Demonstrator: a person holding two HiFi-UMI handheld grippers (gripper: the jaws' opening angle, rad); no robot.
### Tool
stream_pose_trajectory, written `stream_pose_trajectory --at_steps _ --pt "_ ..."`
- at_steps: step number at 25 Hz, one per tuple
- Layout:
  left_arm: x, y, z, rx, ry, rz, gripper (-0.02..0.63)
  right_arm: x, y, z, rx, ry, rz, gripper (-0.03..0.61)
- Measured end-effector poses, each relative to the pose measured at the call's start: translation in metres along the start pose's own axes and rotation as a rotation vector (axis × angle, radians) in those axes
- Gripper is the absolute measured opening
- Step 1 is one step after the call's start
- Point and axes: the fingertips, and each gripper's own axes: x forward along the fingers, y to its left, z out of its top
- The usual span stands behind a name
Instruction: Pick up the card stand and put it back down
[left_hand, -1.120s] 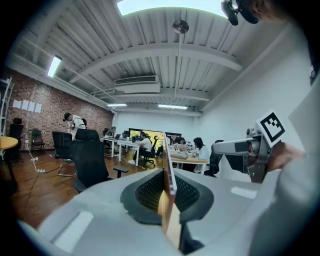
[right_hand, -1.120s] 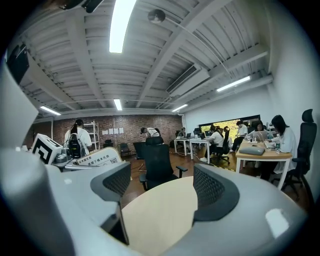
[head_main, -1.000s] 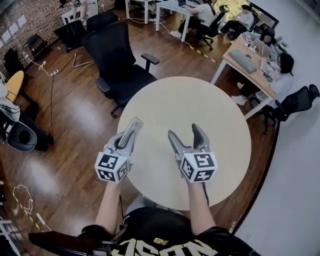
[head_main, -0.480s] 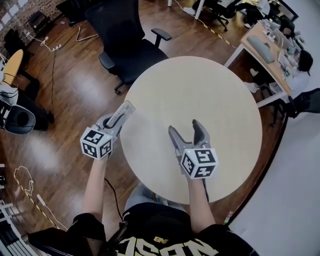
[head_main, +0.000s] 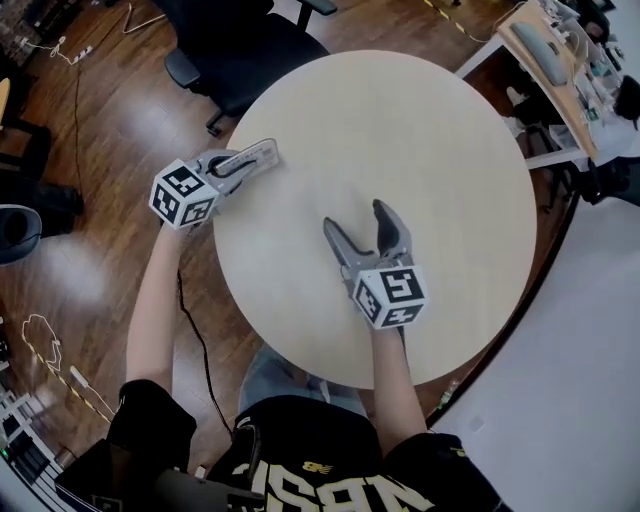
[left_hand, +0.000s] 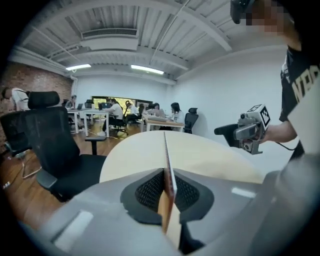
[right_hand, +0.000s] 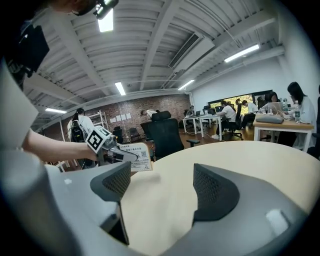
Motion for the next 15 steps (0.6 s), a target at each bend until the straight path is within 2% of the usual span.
stream_pose_trajectory --at_steps 3,7,11,13,15 --pt "0.039 0.002 -0.004 0.009 0.045 -0.086 0.018 0.005 -0.007 -0.01 0.016 0.001 -0.003 0.39" --pt "0.085 -0.001 -0.007 0.01 0.043 -0.202 0.02 0.006 -0.007 -0.03 0.035 0.028 -0.01 0.39" --pt "0.114 -0.005 -0.007 0.055 0.043 -0.294 0.02 0.004 -0.009 -0.044 0.042 0.053 -0.015 0.39" --pt "0.124 -0.009 -0.008 0.091 0.059 -0.323 0.021 -0.001 -0.011 -0.049 0.044 0.061 -0.018 0.39" --pt "0.131 -0.006 -0.007 0.096 0.064 -0.316 0.031 -0.004 -0.012 -0.054 0.046 0.067 -0.019 0.39"
